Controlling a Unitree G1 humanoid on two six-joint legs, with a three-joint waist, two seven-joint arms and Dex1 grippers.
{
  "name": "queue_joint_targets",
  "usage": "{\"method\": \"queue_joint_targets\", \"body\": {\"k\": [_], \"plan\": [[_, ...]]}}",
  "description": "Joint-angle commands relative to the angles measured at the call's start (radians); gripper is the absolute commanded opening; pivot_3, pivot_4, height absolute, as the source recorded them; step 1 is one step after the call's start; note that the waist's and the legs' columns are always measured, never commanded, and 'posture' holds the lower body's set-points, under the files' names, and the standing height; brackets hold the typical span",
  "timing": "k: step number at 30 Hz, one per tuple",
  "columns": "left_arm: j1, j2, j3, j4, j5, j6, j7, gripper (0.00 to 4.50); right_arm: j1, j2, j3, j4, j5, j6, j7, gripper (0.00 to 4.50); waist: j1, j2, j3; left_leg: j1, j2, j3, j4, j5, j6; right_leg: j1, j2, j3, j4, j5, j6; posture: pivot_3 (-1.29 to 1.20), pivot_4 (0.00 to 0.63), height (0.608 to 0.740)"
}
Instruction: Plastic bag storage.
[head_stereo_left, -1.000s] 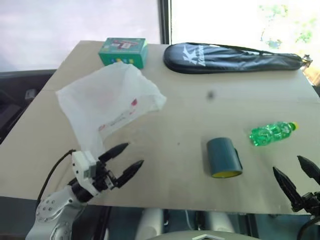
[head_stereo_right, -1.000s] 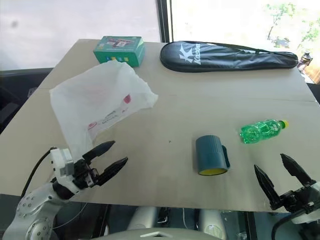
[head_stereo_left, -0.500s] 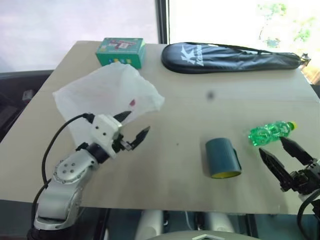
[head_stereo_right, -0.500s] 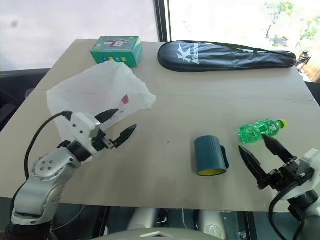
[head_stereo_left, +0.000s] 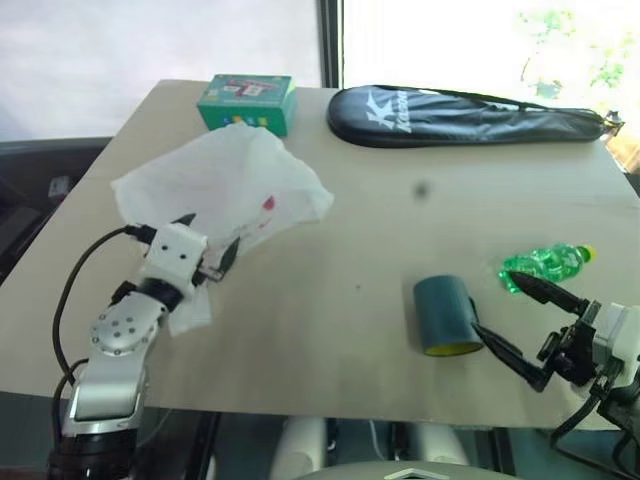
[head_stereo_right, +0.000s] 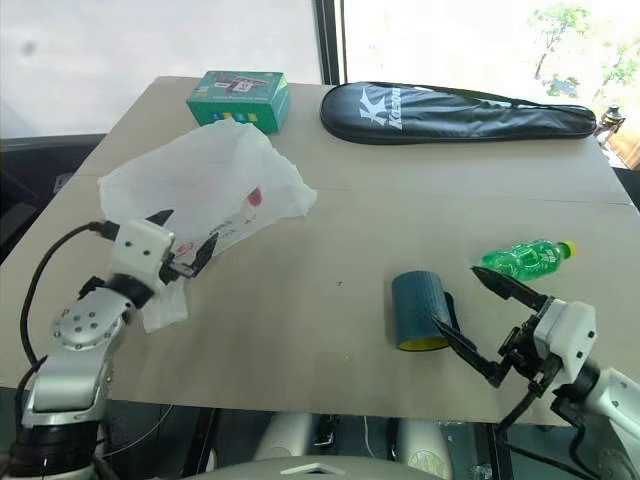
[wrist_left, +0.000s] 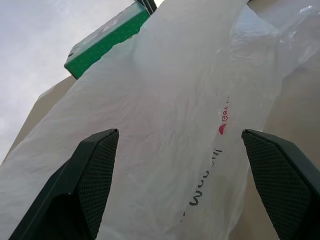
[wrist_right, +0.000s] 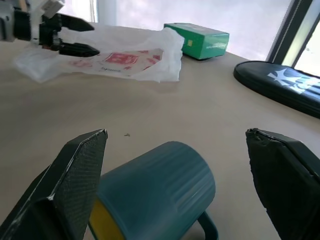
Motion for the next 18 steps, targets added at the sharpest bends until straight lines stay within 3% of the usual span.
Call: {"method": "queue_joint_targets", "body": {"k": [1, 13, 18], "plan": [[-0.058, 0.002, -0.053, -0.001, 0.061, 0.036, 0.019, 4.10, -0.017, -0.041, -0.021, -0.001, 0.005, -0.034, 0.060, 4.48, 0.000, 0.000, 0.000, 0.000, 0.000, 0.000, 0.000, 0.000, 0.000, 0.000, 0.000, 0.000, 0.000, 0.000, 0.000, 0.00, 0.150, 0.740], [-0.210, -0.011, -0.149, 0.112, 0.248, 0.154, 0.118, 4.10, -0.040, -0.059, -0.011, -0.035, 0.020, -0.004, 0.048, 4.48, 0.000, -0.001, 0.000, 0.000, 0.000, 0.000, 0.001, 0.000, 0.000, 0.000, 0.000, 0.000, 0.001, 0.000, 0.000, 0.00, 0.150, 0.740], [-0.269, -0.039, -0.125, 0.156, 0.213, 0.135, 0.120, 2.02, -0.045, -0.075, 0.011, -0.056, -0.009, 0.085, -0.026, 4.50, 0.000, -0.002, 0.001, 0.000, 0.000, 0.000, 0.002, 0.001, -0.001, 0.000, 0.000, -0.001, 0.001, 0.000, 0.000, 0.00, 0.150, 0.740]]}}
